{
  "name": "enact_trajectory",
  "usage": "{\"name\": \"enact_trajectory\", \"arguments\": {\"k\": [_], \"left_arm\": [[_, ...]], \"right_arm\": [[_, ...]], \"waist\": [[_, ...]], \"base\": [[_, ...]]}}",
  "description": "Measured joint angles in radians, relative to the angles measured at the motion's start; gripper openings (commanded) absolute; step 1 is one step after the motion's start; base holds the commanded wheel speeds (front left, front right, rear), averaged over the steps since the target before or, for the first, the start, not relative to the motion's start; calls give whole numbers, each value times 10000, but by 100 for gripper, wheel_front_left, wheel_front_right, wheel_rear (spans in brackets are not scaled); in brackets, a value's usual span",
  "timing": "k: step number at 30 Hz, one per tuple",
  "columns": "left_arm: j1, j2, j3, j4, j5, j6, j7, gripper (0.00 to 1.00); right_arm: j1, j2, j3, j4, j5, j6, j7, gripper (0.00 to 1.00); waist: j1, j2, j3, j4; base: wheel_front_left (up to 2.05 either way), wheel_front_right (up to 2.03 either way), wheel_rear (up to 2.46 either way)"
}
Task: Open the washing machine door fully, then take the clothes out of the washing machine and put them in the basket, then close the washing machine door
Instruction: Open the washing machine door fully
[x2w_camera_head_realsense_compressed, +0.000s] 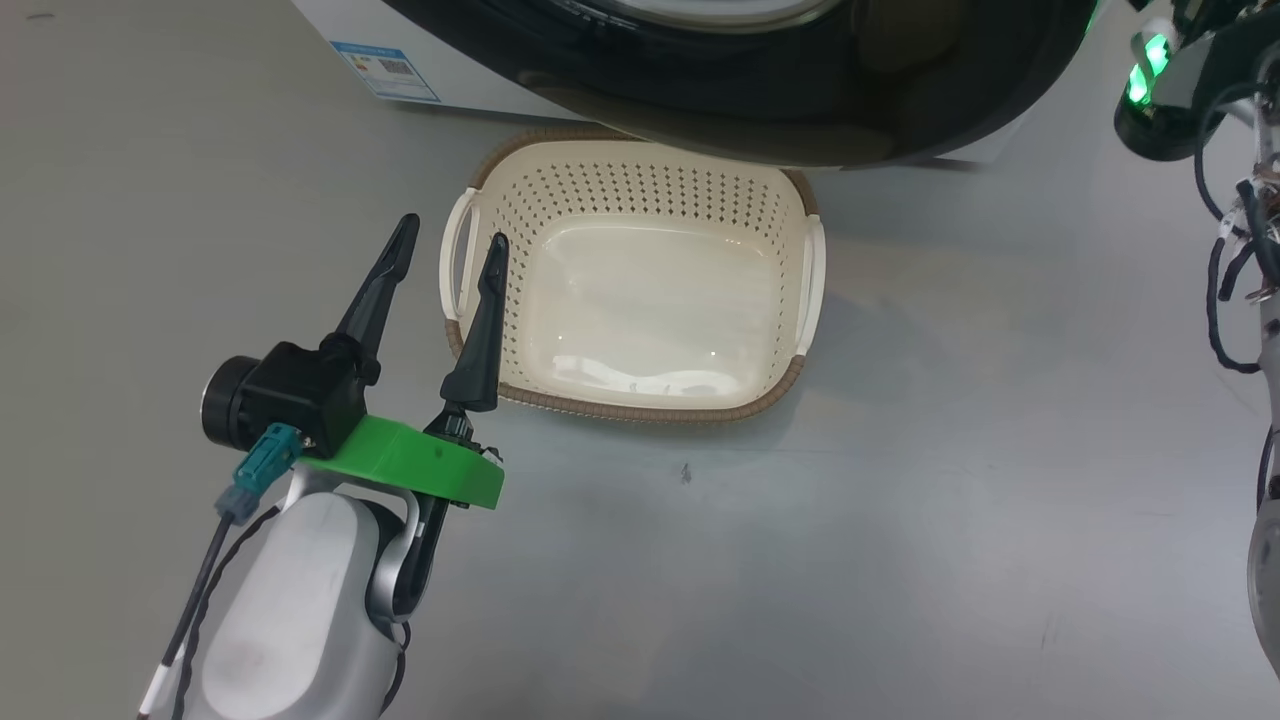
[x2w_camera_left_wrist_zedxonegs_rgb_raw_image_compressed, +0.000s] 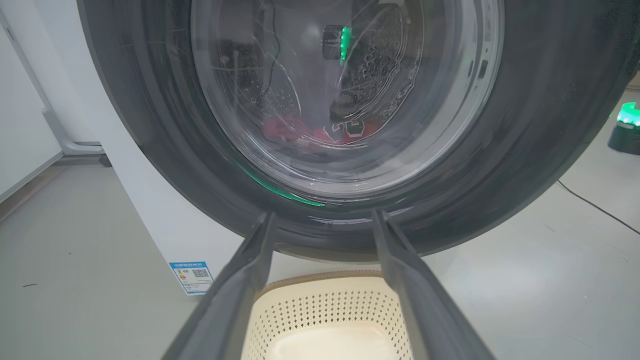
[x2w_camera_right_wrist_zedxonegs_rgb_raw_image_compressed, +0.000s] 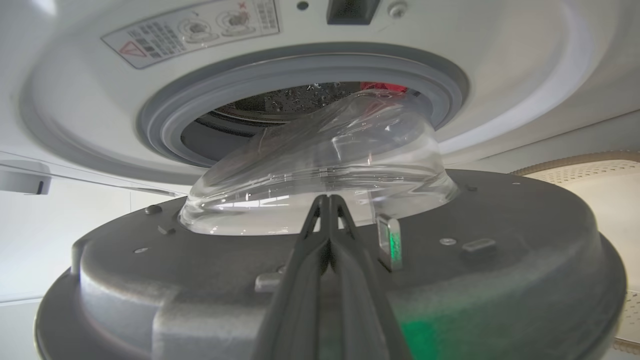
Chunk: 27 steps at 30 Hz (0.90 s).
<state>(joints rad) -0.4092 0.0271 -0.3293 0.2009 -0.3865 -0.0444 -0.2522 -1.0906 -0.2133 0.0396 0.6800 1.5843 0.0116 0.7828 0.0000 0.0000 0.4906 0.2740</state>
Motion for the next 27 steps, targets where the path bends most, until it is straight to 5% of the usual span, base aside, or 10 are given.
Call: {"name": "enact_trajectory", "arguments": {"k": [27], "left_arm": [[781,4,307,351,44,142,0,100]], "right_arm": [[2033,790,495,-146,445,754,1195,0]], "waist": [[0,0,-1354,-281]], "base": [[0,0,0]]}}
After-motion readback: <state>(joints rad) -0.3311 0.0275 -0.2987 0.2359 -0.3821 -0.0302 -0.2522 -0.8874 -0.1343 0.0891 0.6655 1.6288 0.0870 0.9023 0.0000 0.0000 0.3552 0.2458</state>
